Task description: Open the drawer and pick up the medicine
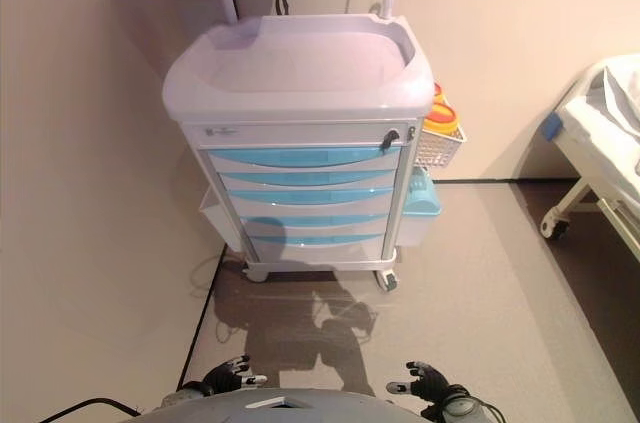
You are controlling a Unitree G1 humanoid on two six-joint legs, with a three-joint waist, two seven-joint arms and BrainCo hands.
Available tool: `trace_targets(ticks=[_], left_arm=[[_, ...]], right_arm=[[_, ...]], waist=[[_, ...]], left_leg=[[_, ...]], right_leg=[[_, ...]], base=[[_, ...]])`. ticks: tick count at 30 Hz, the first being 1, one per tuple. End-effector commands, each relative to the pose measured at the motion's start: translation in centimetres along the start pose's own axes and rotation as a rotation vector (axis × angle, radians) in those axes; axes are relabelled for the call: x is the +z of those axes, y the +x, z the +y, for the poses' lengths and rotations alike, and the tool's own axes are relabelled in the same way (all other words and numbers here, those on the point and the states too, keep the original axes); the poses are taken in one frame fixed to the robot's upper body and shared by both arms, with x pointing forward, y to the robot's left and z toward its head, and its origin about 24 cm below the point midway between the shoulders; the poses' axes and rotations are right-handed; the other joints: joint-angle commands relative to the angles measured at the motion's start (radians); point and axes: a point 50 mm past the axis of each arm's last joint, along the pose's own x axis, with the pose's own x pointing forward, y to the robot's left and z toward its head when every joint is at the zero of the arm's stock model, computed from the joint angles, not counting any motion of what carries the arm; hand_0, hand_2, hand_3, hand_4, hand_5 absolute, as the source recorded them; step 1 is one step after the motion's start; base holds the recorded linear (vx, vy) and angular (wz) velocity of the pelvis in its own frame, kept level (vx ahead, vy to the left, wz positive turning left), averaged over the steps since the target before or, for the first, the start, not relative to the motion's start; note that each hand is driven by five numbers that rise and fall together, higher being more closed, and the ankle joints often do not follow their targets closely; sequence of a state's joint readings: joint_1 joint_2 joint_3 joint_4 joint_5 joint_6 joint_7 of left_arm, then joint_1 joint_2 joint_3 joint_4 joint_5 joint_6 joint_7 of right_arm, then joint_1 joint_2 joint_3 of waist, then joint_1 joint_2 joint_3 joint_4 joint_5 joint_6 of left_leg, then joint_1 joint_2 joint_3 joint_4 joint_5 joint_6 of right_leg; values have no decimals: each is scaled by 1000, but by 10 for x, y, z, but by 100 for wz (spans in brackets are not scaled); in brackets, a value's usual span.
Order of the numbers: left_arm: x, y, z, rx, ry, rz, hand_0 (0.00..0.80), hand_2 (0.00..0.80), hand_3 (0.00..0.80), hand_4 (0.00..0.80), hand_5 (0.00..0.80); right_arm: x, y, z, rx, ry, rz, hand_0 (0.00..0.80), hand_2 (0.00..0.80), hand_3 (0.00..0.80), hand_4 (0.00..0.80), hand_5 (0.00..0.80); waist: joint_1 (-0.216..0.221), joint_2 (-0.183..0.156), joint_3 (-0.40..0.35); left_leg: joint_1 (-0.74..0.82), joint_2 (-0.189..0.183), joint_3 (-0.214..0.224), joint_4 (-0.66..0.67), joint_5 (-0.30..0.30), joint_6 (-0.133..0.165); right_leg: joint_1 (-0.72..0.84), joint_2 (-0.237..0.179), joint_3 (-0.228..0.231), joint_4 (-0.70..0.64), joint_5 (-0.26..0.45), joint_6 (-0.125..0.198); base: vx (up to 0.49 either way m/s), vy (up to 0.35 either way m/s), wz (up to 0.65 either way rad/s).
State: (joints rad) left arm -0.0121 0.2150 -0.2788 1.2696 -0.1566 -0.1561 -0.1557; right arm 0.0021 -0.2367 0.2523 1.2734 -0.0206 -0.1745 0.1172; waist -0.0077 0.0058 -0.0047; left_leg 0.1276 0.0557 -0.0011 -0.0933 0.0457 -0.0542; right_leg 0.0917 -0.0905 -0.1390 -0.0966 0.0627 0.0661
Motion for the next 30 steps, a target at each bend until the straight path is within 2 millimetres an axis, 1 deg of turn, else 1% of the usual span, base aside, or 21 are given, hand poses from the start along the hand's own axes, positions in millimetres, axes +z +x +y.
trace_targets(ticks=[1, 7, 12, 18, 23, 24, 27, 28, 30], left_arm=[[21, 6, -4, -18, 22, -42, 0, 0, 0, 0, 0], [22, 6, -3, 7, 6, -46, 0, 0, 0, 0, 0], [16, 6, -1, 48, 11, -19, 0, 0, 0, 0, 0], [12, 5, 3, 103, 21, 3, 0, 0, 0, 0, 0], [10, 3, 10, 133, -4, 15, 0, 0, 0, 0, 0], [12, 3, 12, 140, -11, 3, 0, 0, 0, 0, 0], [30, 5, 18, 156, -44, -73, 0, 0, 0, 0, 0], [47, 5, 22, 157, -75, -151, 0, 0, 0, 0, 0], [71, 5, 27, 160, -126, -258, 0, 0, 0, 0, 0]], right_arm=[[26, 7, 2, 16, -32, -60, 0, 0, 0, 0, 0], [25, 7, 2, 13, -30, -57, 0, 0, 0, 0, 0], [23, 6, 3, 11, -21, -55, 0, 0, 0, 0, 0], [22, 6, 3, 5, -6, -56, 0, 0, 0, 0, 0], [18, 5, 1, -6, -8, -50, 0, 0, 0, 0, 0], [18, 4, -2, -13, -10, -54, 0, 0, 0, 0, 0], [27, 4, -12, -41, -26, -79, 0, 0, 0, 0, 0], [34, 4, -20, -60, -41, -101, 0, 0, 0, 0, 0], [44, 4, -30, -89, -41, -125, 0, 0, 0, 0, 0]], waist=[[-3, -25, 42], [-2, -25, 44], [-1, -27, 44], [-5, -25, 50], [-16, -20, 74], [-20, -20, 85], [-30, -16, 123], [-36, -12, 152], [-42, -8, 188]], left_leg=[[6, -89, 53, 6, -98, 72], [7, -89, 53, 6, -98, 72], [6, -90, 51, 6, -96, 71], [5, -87, 61, 6, -92, 70], [-6, -90, 61, 25, -97, 79], [-18, -91, 61, 41, -100, 81], [-73, -93, 59, 90, -108, 86], [-104, -91, 63, 109, -107, 88], [-136, -89, 68, 124, -104, 91]], right_leg=[[24, 41, 23, 12, -40, 7], [24, 40, 20, 12, -40, 7], [26, 41, 19, 10, -39, 7], [19, 38, 21, 18, -40, 8], [-2, 36, 42, 58, -57, 3], [-15, 35, 48, 74, -62, 0], [-74, 33, 62, 118, -68, -8], [-108, 32, 67, 138, -70, -14], [-149, 34, 76, 165, -74, -20]], base=[[0, 0, 0], [0, 0, 0], [14, -2, 0], [50, 0, 0], [72, 24, -8], [13, 48, -12], [-60, 78, -6], [-103, 105, -13], [-155, 102, -13]])
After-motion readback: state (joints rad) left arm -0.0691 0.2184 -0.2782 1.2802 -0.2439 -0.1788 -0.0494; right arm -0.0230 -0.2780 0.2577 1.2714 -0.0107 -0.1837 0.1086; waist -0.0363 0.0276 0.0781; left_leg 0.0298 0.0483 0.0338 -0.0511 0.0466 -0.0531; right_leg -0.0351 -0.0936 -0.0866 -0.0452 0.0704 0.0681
